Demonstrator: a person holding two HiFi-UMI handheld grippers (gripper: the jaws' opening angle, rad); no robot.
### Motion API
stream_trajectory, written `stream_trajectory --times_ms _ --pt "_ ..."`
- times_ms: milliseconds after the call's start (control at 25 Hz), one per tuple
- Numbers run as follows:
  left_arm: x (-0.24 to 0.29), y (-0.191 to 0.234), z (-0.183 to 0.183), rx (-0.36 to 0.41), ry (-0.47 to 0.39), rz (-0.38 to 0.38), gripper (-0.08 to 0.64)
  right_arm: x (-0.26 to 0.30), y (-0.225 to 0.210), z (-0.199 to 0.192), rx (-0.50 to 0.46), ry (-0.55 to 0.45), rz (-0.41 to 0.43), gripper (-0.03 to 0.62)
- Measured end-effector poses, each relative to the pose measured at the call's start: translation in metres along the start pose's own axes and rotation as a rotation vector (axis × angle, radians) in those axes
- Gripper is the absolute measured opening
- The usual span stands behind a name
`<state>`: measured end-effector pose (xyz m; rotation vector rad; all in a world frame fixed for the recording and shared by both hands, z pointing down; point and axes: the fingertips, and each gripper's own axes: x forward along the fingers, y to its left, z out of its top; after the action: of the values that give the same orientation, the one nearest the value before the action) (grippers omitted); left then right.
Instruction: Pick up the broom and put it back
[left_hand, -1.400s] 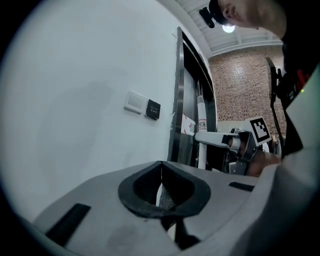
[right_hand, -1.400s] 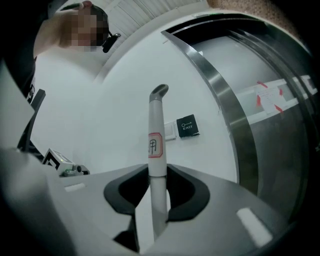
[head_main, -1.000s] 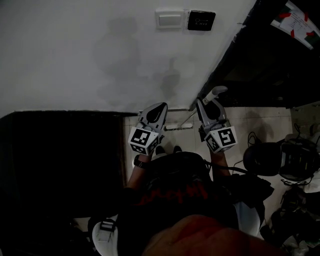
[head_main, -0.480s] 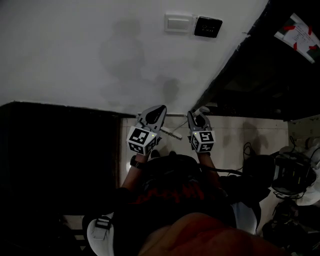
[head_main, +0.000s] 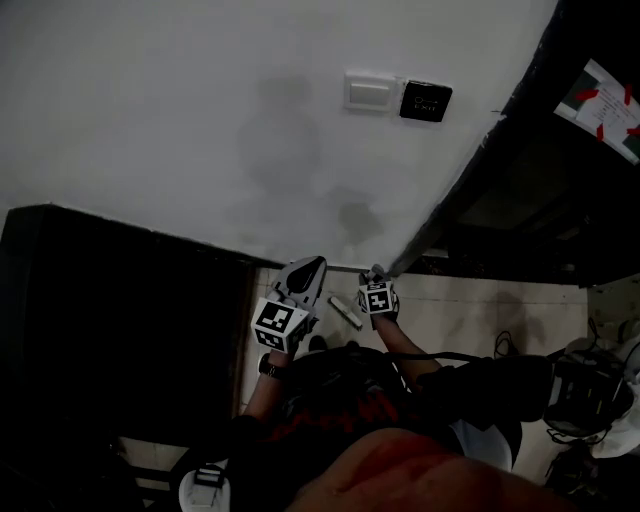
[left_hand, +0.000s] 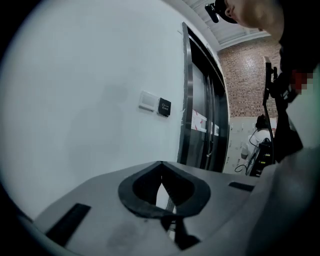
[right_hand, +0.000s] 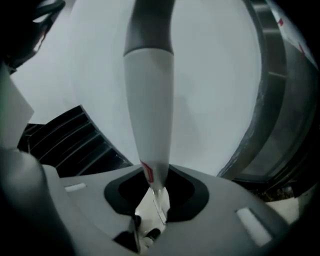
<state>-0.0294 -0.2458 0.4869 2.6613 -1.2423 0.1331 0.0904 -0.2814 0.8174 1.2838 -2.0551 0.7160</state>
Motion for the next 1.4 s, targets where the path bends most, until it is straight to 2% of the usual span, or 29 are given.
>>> stream_trajectory --times_ms 160,360,480,560,640,680,760,840,1120,1280,1400 --pt "-0.025 0.001 -0.015 -0.032 0.039 0.069 0.006 0.041 -0.005 -0.017 -0.067 0.084 0.025 0.087" --pt "-0.055 -0.001 -0.039 -0.048 0.106 0.17 0.006 0.088 -0.033 0.036 -0.133 0.025 0.005 0.087" --pt "-0.074 -0.007 -0.052 -0.066 0.136 0.25 0.005 0.117 -0.055 0.064 -0.097 -0.032 -0.014 0.091" --pt "-0.089 -0.018 -0.062 -0.067 0.169 0.261 0.005 0.127 -0.061 0.074 -0.053 -0.063 -0.046 0.094" --pt "-0.096 -0.03 -0.069 -0.066 0.187 0.247 0.005 0.124 -0.075 0.082 0.047 -0.09 -0.094 0.168" --pt "-0.097 -0.036 -0.071 -0.067 0.188 0.237 0.005 0.117 -0.08 0.079 0.11 -0.092 -0.106 0.179" --pt "-0.103 -0.047 -0.074 -0.062 0.19 0.211 0.005 0.099 -0.078 0.058 0.208 -0.084 -0.096 0.17" --pt "-0.108 -0.058 -0.076 -0.053 0.193 0.17 0.005 0.075 -0.066 0.033 0.255 -0.096 -0.079 0.153" --pt "-0.155 -0.12 -0.081 -0.016 0.156 0.004 0.005 -0.05 -0.008 -0.074 0.483 -0.218 -0.051 0.109" --pt "-0.202 -0.151 -0.099 -0.046 0.126 -0.039 0.005 -0.115 0.017 -0.128 0.494 -0.234 -0.075 0.104" --pt "-0.244 -0.163 -0.112 -0.085 0.125 -0.044 0.005 -0.172 0.066 -0.151 0.51 -0.258 -0.063 0.1"
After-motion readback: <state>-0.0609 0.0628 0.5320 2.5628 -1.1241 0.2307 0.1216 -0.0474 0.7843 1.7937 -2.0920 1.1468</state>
